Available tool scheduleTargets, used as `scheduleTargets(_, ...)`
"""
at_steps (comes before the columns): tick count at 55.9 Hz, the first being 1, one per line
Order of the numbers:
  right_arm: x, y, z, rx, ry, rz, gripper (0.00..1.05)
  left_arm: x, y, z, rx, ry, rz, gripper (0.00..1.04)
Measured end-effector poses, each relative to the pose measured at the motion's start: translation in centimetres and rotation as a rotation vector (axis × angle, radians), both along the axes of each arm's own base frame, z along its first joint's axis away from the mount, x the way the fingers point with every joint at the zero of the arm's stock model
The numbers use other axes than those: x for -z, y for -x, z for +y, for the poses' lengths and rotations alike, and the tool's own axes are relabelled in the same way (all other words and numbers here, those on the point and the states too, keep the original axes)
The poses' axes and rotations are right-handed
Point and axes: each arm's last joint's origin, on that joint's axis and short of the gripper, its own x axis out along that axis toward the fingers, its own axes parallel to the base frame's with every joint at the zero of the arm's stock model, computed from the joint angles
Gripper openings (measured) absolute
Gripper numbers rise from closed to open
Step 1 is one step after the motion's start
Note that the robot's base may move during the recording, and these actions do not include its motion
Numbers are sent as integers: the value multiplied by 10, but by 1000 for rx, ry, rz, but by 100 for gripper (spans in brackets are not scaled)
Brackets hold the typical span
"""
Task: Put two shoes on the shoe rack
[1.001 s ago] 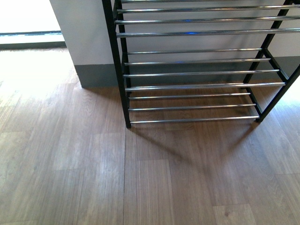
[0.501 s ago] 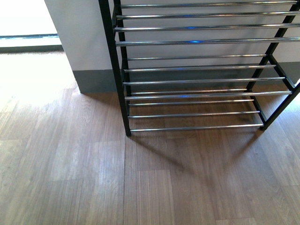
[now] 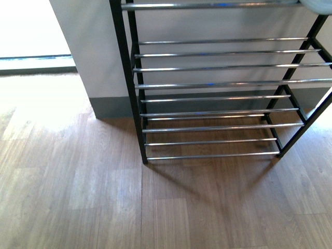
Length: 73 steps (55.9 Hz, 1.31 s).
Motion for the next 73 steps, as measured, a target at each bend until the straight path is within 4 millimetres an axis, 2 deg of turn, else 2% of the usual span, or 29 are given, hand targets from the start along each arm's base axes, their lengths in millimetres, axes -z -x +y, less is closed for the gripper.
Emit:
scheduleTargets(43,0,0,0,2,-4,-2,2,0,0,0,0,0,0,2)
scheduleTargets(47,1,0,0,-97,8,-144,2,0,0,0,0,0,0,2)
scheduleTargets(50,-10,0,1,-119,24,-266,2,0,0,0,0,0,0,2)
scheduleTargets(53,-25,-1,5,-115,24,-307,2,0,0,0,0,0,0,2)
scheduleTargets(63,-58,-10,25,-119,-15,-298,2,0,0,0,0,0,0,2)
scheduleTargets(68,-77,-25,47,-154,-30,-266,2,0,0,0,0,0,0,2)
scheduleTargets(73,-95,-47,81,-216,-40,-224,2,0,0,0,0,0,0,2)
